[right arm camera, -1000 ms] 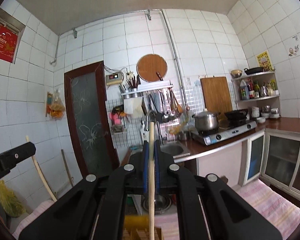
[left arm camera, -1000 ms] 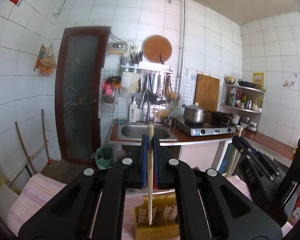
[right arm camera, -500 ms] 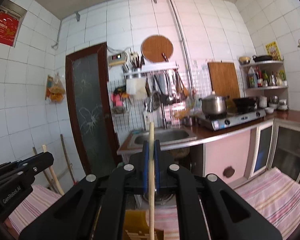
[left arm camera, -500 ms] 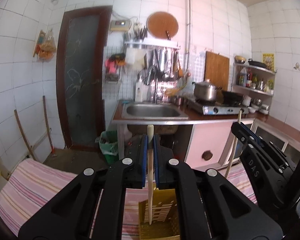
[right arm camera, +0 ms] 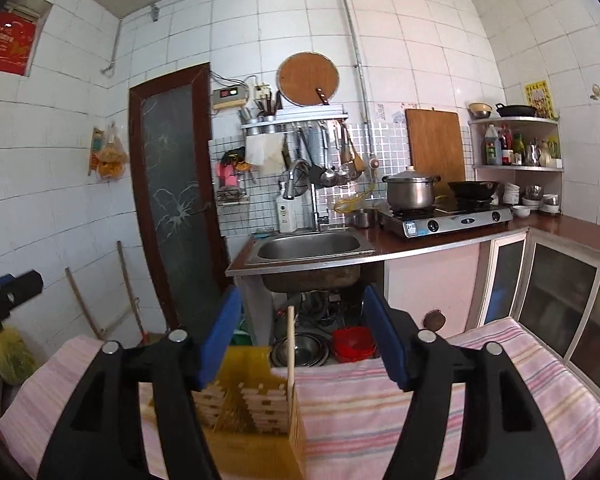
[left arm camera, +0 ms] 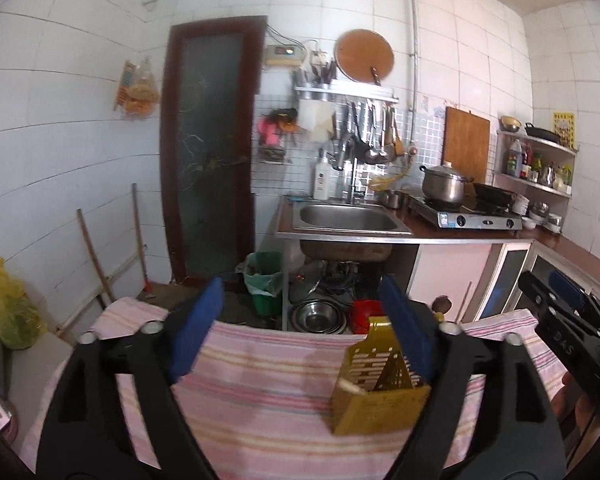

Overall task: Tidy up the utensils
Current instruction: 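Open the left tool and move it back over the utensils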

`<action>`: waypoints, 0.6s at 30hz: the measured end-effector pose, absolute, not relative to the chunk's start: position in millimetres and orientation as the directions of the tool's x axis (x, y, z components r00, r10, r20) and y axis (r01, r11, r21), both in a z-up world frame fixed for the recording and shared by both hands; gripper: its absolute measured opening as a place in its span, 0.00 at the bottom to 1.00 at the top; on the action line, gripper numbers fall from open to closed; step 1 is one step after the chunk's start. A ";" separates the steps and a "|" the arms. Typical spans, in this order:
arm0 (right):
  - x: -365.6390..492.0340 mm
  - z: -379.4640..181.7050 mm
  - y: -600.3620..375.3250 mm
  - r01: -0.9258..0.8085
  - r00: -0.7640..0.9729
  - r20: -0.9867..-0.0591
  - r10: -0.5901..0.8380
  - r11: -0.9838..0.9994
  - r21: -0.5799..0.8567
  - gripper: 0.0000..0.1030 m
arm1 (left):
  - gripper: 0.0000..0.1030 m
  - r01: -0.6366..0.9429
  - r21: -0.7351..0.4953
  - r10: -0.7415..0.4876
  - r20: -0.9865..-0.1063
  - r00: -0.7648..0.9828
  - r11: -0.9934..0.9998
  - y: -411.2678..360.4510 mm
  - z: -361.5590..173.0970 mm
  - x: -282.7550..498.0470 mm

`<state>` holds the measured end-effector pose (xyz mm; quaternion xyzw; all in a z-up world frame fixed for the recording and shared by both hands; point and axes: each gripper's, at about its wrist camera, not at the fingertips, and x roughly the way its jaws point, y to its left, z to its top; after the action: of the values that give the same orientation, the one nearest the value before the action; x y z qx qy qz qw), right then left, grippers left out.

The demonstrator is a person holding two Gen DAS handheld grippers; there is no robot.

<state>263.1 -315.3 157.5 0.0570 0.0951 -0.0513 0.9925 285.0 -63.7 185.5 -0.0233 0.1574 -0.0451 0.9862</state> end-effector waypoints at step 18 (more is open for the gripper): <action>149.6 76.8 -284.7 0.113 0.905 -0.419 -0.067 0.990 0.086 0.88 | 0.95 0.076 0.025 -0.055 -0.476 0.878 0.997 -22.6 83.2 185.5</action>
<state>149.6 -284.7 76.8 0.0544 0.2124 -0.0463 0.9746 185.5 -22.6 83.2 0.0215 0.2448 -0.0340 0.9687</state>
